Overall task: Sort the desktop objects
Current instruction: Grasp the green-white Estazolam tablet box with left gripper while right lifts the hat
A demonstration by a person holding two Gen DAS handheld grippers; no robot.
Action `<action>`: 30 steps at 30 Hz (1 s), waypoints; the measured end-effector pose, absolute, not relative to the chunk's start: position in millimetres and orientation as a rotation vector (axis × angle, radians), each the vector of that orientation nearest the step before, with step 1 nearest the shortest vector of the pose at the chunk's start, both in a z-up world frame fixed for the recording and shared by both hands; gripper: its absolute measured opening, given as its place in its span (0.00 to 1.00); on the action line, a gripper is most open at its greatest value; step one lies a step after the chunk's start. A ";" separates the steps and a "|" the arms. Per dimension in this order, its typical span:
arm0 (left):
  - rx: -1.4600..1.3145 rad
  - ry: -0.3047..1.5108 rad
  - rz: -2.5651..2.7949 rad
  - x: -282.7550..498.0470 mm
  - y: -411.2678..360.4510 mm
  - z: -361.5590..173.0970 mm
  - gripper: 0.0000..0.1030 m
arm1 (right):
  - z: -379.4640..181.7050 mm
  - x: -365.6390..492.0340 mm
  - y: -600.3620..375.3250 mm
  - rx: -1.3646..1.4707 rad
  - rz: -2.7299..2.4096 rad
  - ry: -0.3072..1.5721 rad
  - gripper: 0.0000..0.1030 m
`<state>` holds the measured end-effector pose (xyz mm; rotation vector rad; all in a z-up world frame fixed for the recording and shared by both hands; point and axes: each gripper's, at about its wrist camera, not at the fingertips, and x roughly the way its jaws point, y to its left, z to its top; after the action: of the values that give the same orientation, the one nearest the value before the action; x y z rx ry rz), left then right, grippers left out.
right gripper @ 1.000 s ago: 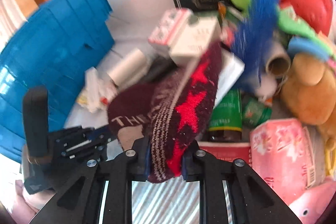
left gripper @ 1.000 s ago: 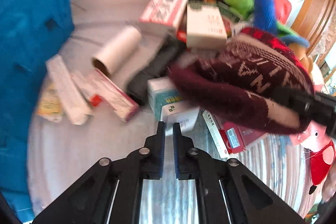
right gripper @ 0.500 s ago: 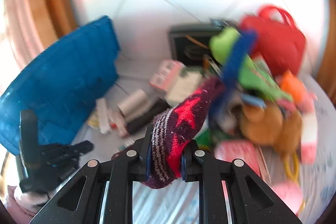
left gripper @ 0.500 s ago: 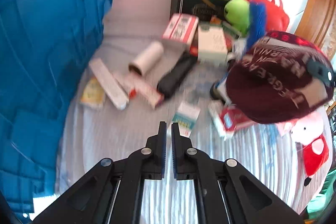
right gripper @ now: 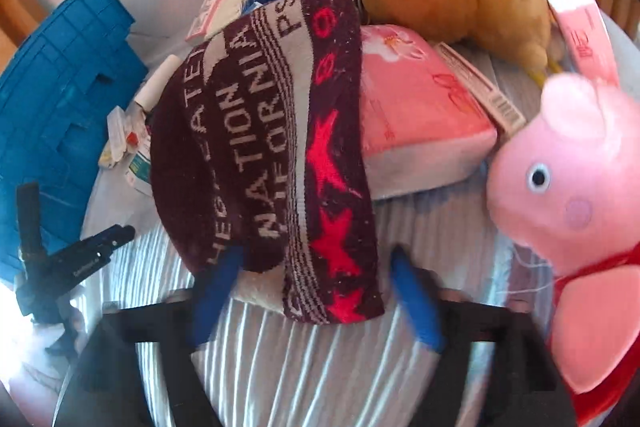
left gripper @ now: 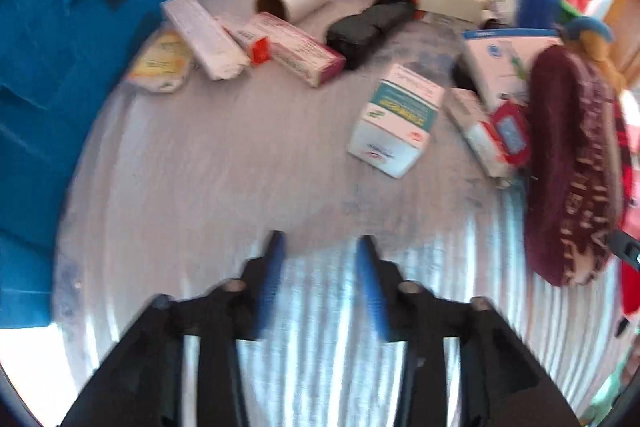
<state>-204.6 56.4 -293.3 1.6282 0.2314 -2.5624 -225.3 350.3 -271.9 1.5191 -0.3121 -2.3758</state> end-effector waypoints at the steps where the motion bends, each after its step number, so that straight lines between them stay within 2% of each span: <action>1: 1.654 0.135 -2.565 -204.9 66.7 -302.1 0.74 | -272.8 -225.3 350.0 1.517 -2.372 -0.323 0.91; 2: 1.663 0.057 -2.546 -204.6 74.8 -309.3 1.00 | -274.1 -225.4 349.5 1.520 -2.372 -0.326 0.93; 7: 1.726 0.068 -2.592 -208.9 77.6 -342.0 0.99 | -279.1 -229.3 346.7 1.534 -2.377 -0.347 0.97; 8: 1.728 0.067 -2.595 -211.4 76.2 -343.9 0.88 | -279.3 -230.2 346.1 1.534 -2.380 -0.346 0.97; 9: 1.687 0.063 -2.613 -213.5 74.4 -342.3 0.84 | -279.2 -231.3 345.4 1.533 -2.387 -0.339 0.97; 13: 1.455 -0.071 -2.719 -230.7 78.8 -331.7 0.84 | -275.2 -235.5 341.0 1.506 -2.406 -0.327 0.98; 18: 1.480 -0.124 -2.743 -271.6 88.8 -368.0 0.84 | -279.9 -244.4 331.9 1.520 -2.435 -0.304 0.99; 19: 1.504 -0.117 -2.739 -277.6 90.1 -378.2 0.79 | -281.1 -245.7 332.2 1.528 -2.440 -0.297 0.99; 20: 1.528 -0.108 -2.735 -281.5 90.4 -386.1 0.54 | -282.2 -246.9 331.7 1.540 -2.455 -0.275 0.91; 21: 1.590 -0.092 -2.719 -284.0 91.6 -398.7 0.43 | -282.8 -247.3 331.7 1.547 -2.465 -0.251 0.79; 22: 1.577 -0.036 -2.752 -282.2 89.6 -402.9 0.36 | -284.1 -247.9 331.9 1.555 -2.468 -0.229 0.42; 23: 1.588 -0.021 -2.750 -283.5 89.2 -405.7 0.36 | -284.1 -248.3 330.1 1.552 -2.465 -0.224 0.30; 24: 1.587 -0.025 -2.748 -281.2 88.6 -409.0 0.36 | -280.5 -246.8 328.0 1.531 -2.480 -0.202 0.29; 26: 1.531 -0.062 -2.747 -269.8 87.1 -412.2 0.36 | -269.0 -242.6 322.9 1.470 -2.514 -0.154 0.19; 30: 1.386 -0.051 -2.786 -240.7 80.3 -392.6 0.36 | -219.2 -221.0 309.9 1.213 -2.649 0.028 0.16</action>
<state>-240.7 80.3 -392.6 1.3856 -0.0506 -2.7863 -221.0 309.9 -219.2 1.2128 0.0278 -2.6487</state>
